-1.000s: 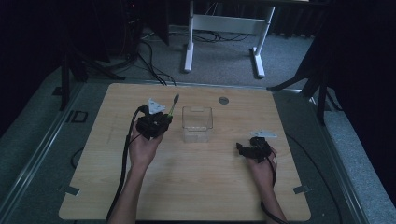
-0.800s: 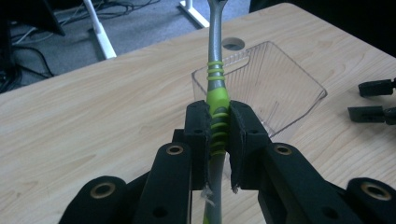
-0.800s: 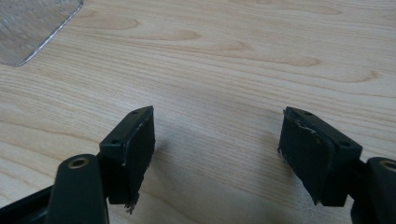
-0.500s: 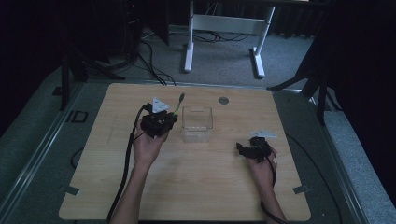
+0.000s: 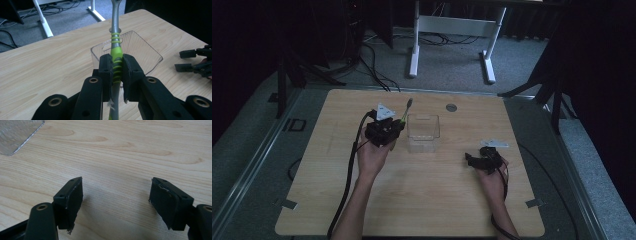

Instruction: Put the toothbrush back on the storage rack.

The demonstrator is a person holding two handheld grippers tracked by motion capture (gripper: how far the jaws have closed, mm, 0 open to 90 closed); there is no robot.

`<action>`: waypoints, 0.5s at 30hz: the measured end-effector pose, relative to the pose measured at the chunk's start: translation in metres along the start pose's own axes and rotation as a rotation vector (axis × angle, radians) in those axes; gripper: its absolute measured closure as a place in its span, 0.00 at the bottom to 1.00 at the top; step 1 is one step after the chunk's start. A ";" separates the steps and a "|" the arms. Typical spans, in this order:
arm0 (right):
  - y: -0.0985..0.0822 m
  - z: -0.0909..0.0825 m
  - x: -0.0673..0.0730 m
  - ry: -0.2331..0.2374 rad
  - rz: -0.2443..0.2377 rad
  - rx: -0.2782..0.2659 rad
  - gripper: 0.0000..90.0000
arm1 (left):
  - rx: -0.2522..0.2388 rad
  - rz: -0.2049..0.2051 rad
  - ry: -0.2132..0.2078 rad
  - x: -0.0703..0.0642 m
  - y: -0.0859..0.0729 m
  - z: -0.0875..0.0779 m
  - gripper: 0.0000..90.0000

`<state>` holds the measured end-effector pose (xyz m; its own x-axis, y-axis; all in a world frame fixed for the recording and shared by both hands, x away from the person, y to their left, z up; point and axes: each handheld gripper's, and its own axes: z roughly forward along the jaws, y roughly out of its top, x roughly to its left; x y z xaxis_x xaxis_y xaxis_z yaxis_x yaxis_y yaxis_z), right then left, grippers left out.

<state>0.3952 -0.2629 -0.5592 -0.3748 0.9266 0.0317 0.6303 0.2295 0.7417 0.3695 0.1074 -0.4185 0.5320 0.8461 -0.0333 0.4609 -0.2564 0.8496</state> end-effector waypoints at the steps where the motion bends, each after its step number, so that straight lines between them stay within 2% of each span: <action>1: 0.000 0.000 0.000 0.000 0.001 0.000 0.30 | -0.004 0.001 -0.002 -0.001 0.000 0.001 0.88; 7: 0.000 0.000 0.000 0.000 0.000 0.000 0.30 | -0.014 0.009 -0.009 -0.003 0.002 0.003 0.88; 15: 0.000 0.000 0.000 0.000 0.001 0.000 0.30 | -0.037 0.000 -0.030 -0.005 0.004 0.004 0.88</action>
<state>0.3951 -0.2628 -0.5591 -0.3742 0.9268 0.0324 0.6306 0.2287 0.7417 0.3718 0.1000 -0.4170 0.5534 0.8315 -0.0487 0.4350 -0.2386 0.8682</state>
